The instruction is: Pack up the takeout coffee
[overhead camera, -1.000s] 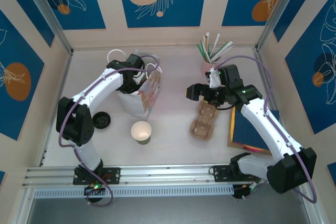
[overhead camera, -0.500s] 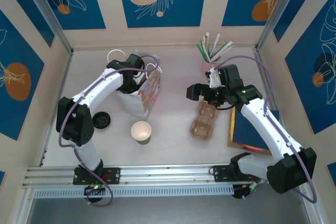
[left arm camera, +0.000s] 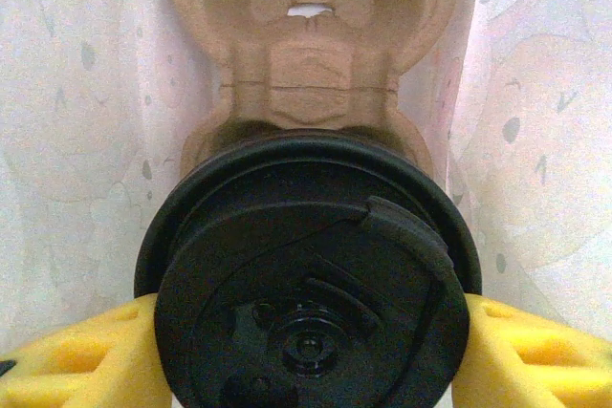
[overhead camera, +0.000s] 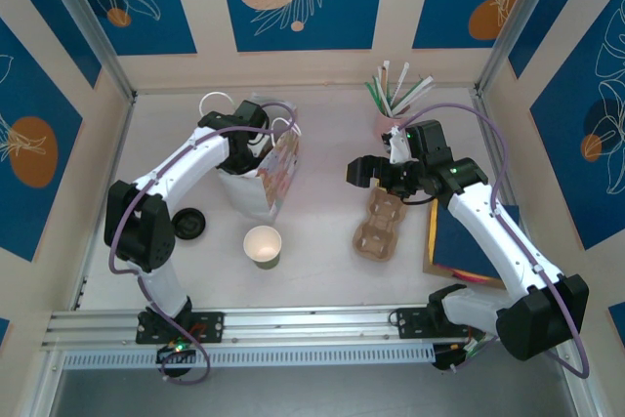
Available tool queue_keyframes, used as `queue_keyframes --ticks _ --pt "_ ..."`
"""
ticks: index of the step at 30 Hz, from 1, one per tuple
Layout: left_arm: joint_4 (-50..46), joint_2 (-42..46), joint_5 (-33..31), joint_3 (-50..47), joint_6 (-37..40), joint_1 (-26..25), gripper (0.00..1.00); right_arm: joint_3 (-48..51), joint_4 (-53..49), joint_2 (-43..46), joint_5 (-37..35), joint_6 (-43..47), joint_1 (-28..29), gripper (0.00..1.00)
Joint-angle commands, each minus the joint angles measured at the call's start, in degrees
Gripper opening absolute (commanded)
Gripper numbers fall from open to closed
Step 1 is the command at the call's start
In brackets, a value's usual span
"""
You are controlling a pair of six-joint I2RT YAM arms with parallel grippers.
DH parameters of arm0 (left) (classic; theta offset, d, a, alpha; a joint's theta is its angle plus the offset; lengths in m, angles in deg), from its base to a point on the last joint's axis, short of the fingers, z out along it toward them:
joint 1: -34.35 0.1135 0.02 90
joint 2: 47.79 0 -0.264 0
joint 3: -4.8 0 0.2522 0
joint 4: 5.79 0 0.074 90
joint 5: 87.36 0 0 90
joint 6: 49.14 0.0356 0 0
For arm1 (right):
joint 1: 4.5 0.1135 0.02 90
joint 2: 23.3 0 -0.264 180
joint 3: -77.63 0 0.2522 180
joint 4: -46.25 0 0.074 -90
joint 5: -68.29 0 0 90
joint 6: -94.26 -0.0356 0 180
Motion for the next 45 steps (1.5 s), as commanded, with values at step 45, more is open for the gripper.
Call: queue_keyframes --ticks 45 --pt "-4.11 -7.23 -2.24 -2.36 0.33 1.39 0.58 0.36 -0.05 0.50 0.41 -0.28 0.29 0.99"
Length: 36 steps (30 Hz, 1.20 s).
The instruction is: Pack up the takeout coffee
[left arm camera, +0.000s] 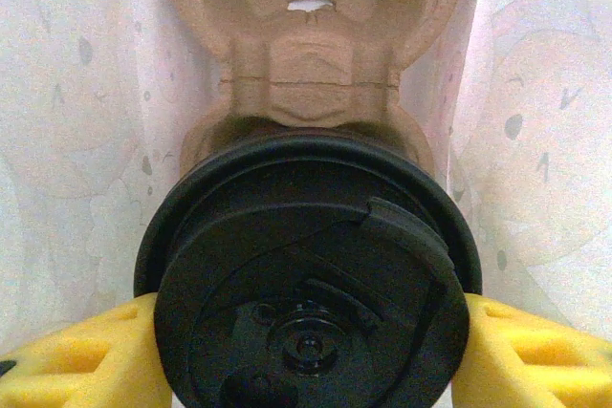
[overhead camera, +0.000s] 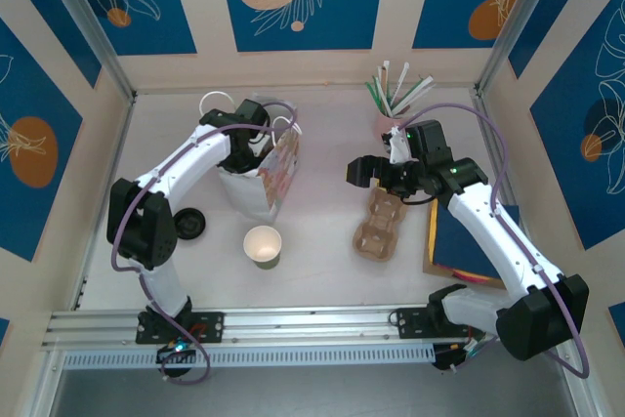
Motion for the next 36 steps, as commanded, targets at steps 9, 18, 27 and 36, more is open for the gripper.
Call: queue_keyframes --ticks 9,18,27,36 --pt "-2.50 -5.81 -2.02 -4.37 0.34 1.47 0.63 0.06 -0.33 0.50 0.46 -0.11 0.29 0.99" --pt "-2.78 -5.26 -2.19 -4.11 0.33 1.44 0.64 0.06 -0.24 0.50 0.39 -0.19 0.43 0.99" --pt "-3.13 -5.02 -2.19 -3.97 0.24 1.41 0.66 0.23 -0.14 0.48 0.37 -0.28 0.38 0.99" --pt "-3.70 -4.49 -2.46 -3.41 0.33 1.41 0.70 0.36 -0.07 0.50 0.37 -0.38 0.52 0.99"
